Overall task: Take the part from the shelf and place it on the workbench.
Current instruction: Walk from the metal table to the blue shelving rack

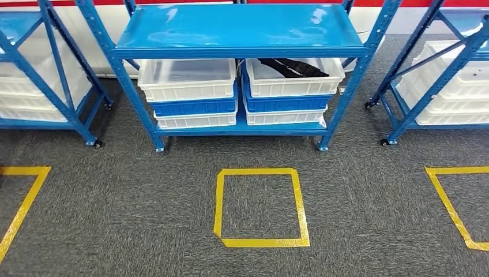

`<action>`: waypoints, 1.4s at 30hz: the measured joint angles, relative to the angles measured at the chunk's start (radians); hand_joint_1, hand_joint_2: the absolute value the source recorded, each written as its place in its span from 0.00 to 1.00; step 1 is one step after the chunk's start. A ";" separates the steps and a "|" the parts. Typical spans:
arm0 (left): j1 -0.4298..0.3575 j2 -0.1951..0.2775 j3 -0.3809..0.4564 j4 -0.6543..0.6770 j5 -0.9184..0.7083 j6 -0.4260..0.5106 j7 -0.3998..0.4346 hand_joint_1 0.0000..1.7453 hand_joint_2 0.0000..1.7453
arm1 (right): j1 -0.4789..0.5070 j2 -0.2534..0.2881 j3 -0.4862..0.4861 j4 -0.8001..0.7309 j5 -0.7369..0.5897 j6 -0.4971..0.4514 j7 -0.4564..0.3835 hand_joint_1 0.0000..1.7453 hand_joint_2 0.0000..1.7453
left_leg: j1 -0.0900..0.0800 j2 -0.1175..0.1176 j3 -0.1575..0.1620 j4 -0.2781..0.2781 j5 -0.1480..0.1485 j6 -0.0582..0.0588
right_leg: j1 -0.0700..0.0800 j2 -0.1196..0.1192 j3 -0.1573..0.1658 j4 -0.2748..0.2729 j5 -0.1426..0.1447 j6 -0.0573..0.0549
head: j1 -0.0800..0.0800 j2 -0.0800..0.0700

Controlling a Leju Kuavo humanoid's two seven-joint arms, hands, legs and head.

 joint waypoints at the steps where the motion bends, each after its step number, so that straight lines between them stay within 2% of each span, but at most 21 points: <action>1: -0.002 0.000 0.000 0.000 0.000 0.000 -0.002 0.00 0.00 | 0.001 0.000 0.000 0.000 0.010 -0.001 -0.004 0.00 0.00 | 0.001 0.009 0.005 -0.003 -0.001 -0.006 | 0.001 0.011 0.000 -0.001 0.003 -0.008 | -0.001 0.000; 2: -0.003 -0.001 0.000 0.000 0.000 0.001 -0.005 0.00 0.00 | 0.003 0.001 0.001 0.000 0.020 -0.002 -0.009 0.00 0.00 | 0.004 0.007 0.009 -0.001 -0.004 -0.012 | -0.002 0.020 0.001 -0.003 0.005 -0.016 | -0.002 0.000; 3: -0.004 -0.001 0.000 0.000 0.001 0.001 -0.009 0.00 0.00 | 0.005 0.001 0.002 0.000 0.030 -0.004 -0.013 0.00 0.00 | 0.007 -0.006 0.007 0.011 -0.015 -0.017 | -0.006 0.028 0.003 -0.006 0.007 -0.023 | -0.004 0.000; 4: -0.004 -0.001 0.000 0.000 0.001 0.001 -0.012 0.00 0.00 | 0.006 0.001 0.003 0.000 0.039 -0.006 -0.016 0.00 0.00 | 0.009 -0.029 -0.005 0.043 -0.038 -0.021 | -0.010 0.035 0.006 -0.009 0.008 -0.029 | -0.006 0.000; 6: -0.001 -0.001 0.000 0.000 0.002 0.002 -0.018 0.00 0.00 | 0.006 0.001 0.008 0.000 0.053 -0.010 -0.019 0.00 0.00 | 0.010 -0.080 -0.060 0.166 -0.106 -0.024 | -0.012 0.047 0.008 -0.010 0.008 -0.037 | -0.010 0.000; 7: 0.001 -0.001 0.000 0.000 0.002 0.001 -0.020 0.00 0.00 | 0.005 0.002 0.010 0.000 0.058 -0.010 -0.020 0.00 0.00 | 0.010 -0.092 -0.094 0.233 -0.133 -0.025 | -0.011 0.054 0.009 -0.009 0.007 -0.039 | -0.010 0.000; 8: 0.003 -0.001 0.000 0.000 0.002 0.001 -0.022 0.00 0.00 | 0.005 0.003 0.012 0.000 0.061 -0.011 -0.020 0.00 0.00 | 0.009 -0.096 -0.118 0.277 -0.144 -0.025 | -0.009 0.062 0.010 -0.009 0.007 -0.040 | -0.010 0.000; 9: 0.004 -0.002 0.000 0.000 0.002 0.001 -0.023 0.00 0.00 | 0.006 0.004 0.014 0.000 0.062 -0.011 -0.020 0.00 0.00 | 0.009 -0.098 -0.127 0.284 -0.132 -0.023 | -0.008 0.070 0.012 -0.009 0.006 -0.040 | -0.010 0.000; 10: 0.004 -0.001 0.000 0.000 0.003 0.001 -0.023 0.00 0.00 | 0.007 0.004 0.015 0.000 0.062 -0.011 -0.020 0.00 0.00 | 0.010 -0.098 -0.116 0.249 -0.101 -0.021 | -0.008 0.076 0.015 -0.009 0.006 -0.040 | -0.010 0.000; 12: 0.004 -0.001 0.000 0.000 0.003 0.001 -0.024 0.00 0.00 | 0.007 0.004 0.017 0.000 0.063 -0.011 -0.020 0.00 0.00 | 0.010 -0.099 -0.058 0.112 -0.023 -0.015 | -0.006 0.087 0.019 -0.008 0.003 -0.038 | -0.010 0.000; 13: 0.004 0.000 0.000 0.000 0.003 0.001 -0.025 0.00 0.00 | 0.007 0.004 0.017 0.000 0.063 -0.011 -0.020 0.00 0.00 | 0.009 -0.100 -0.034 0.054 0.002 -0.011 | -0.004 0.090 0.020 -0.007 0.002 -0.035 | -0.010 0.000; 14: 0.003 -0.001 0.000 0.000 0.003 0.002 -0.026 0.00 0.00 | 0.007 0.004 0.019 0.000 0.063 -0.011 -0.020 0.00 0.00 | 0.008 -0.101 -0.020 0.018 0.015 -0.009 | 0.000 0.092 0.018 -0.005 -0.001 -0.034 | -0.010 0.000; 18: 0.003 -0.004 0.000 0.000 0.004 0.000 -0.033 0.00 0.00 | 0.009 0.004 0.026 0.000 0.068 -0.011 -0.020 0.00 0.00 | 0.003 -0.103 -0.019 0.002 0.020 -0.007 | 0.001 0.093 0.012 -0.007 -0.002 -0.037 | -0.009 0.000; 25: 0.003 -0.004 0.000 0.000 0.004 -0.005 -0.036 0.00 0.00 | 0.008 0.006 0.029 0.000 0.073 -0.011 -0.020 0.00 0.00 | -0.003 -0.105 -0.022 0.004 0.021 0.001 | -0.004 0.093 0.016 -0.014 0.005 -0.027 | -0.009 0.000; 31: 0.003 -0.003 0.000 0.000 0.008 -0.017 -0.036 0.00 0.00 | 0.008 0.006 0.031 0.000 0.075 -0.010 -0.019 0.00 0.00 | -0.003 -0.104 -0.022 0.004 0.020 0.002 | -0.003 0.093 0.016 -0.015 0.005 -0.019 | -0.010 0.000; 42: 0.002 -0.003 0.000 0.000 0.010 -0.031 -0.034 0.00 0.00 | 0.008 0.004 0.034 0.000 0.089 0.000 -0.019 0.00 0.00 | 0.003 -0.104 -0.022 0.003 0.021 0.002 | 0.004 0.093 0.015 -0.014 0.005 -0.020 | -0.009 0.000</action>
